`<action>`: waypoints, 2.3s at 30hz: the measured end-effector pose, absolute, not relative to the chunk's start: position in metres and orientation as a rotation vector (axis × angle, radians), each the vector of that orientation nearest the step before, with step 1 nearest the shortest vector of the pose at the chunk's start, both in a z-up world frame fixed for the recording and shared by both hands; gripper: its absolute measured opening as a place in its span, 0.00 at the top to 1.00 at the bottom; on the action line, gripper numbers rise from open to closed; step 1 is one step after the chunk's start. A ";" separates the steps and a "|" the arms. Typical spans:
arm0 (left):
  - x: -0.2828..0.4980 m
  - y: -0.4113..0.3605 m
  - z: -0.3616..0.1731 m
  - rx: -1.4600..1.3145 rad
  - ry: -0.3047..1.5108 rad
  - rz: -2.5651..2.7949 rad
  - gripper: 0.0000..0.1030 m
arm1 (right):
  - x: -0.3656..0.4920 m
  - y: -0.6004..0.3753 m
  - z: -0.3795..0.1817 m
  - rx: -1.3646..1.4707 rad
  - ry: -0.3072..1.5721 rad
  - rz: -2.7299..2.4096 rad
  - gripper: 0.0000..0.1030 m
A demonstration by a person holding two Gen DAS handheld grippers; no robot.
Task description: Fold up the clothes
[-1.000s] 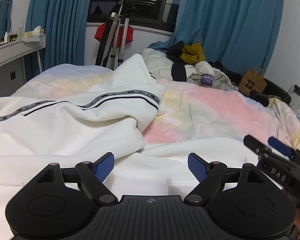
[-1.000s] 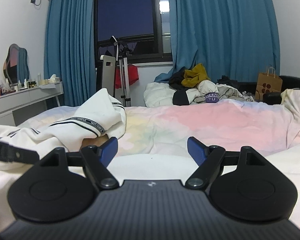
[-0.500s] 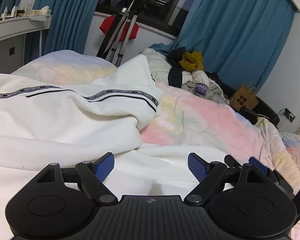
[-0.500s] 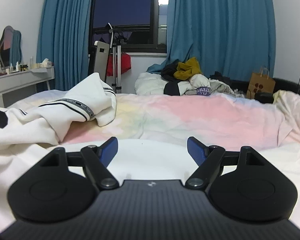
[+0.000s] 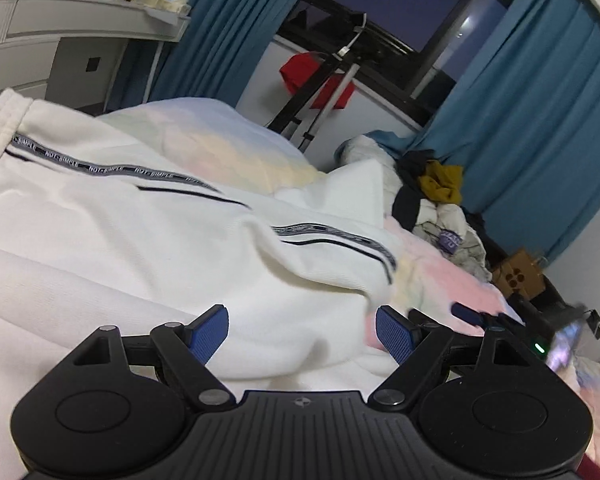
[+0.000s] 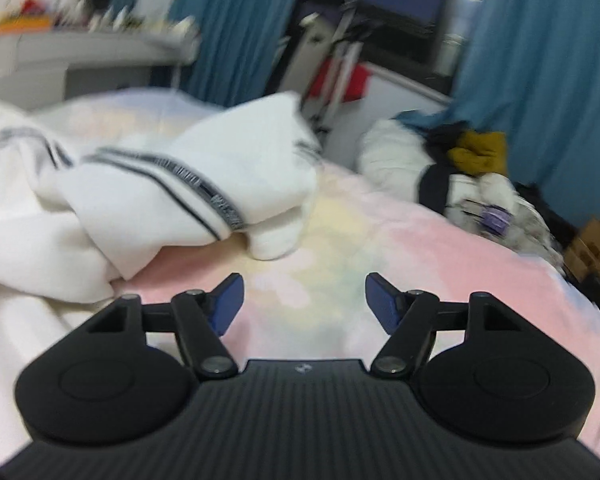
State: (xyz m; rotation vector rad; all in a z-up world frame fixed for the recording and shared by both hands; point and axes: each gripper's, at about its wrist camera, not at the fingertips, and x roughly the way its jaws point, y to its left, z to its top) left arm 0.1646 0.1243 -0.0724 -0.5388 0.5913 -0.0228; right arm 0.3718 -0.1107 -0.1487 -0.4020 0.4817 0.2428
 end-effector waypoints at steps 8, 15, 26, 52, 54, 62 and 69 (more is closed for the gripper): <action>0.185 0.129 -0.101 -0.568 0.624 -0.031 0.20 | 0.459 -0.066 -0.178 -0.373 0.569 0.240 0.33; 0.191 0.126 -0.113 -0.570 0.627 -0.039 0.20 | 0.484 -0.050 -0.176 -0.386 0.579 0.179 0.82; 0.183 0.123 -0.109 -0.581 0.592 -0.045 0.20 | 0.462 -0.147 -0.027 -0.516 0.359 -0.062 0.90; 0.187 0.118 -0.112 -0.523 0.609 -0.014 0.20 | 0.414 -0.340 -0.022 -0.660 0.414 -0.440 0.90; 0.188 0.116 -0.114 -0.503 0.611 -0.010 0.20 | 0.402 -0.362 -0.053 -0.646 0.480 -0.450 0.90; 0.188 0.107 -0.117 -0.463 0.621 -0.005 0.20 | 0.341 -0.413 -0.199 -0.470 0.766 -0.430 0.89; 0.186 0.100 -0.115 -0.449 0.629 -0.023 0.20 | 0.304 -0.434 -0.176 0.109 0.613 -0.477 0.70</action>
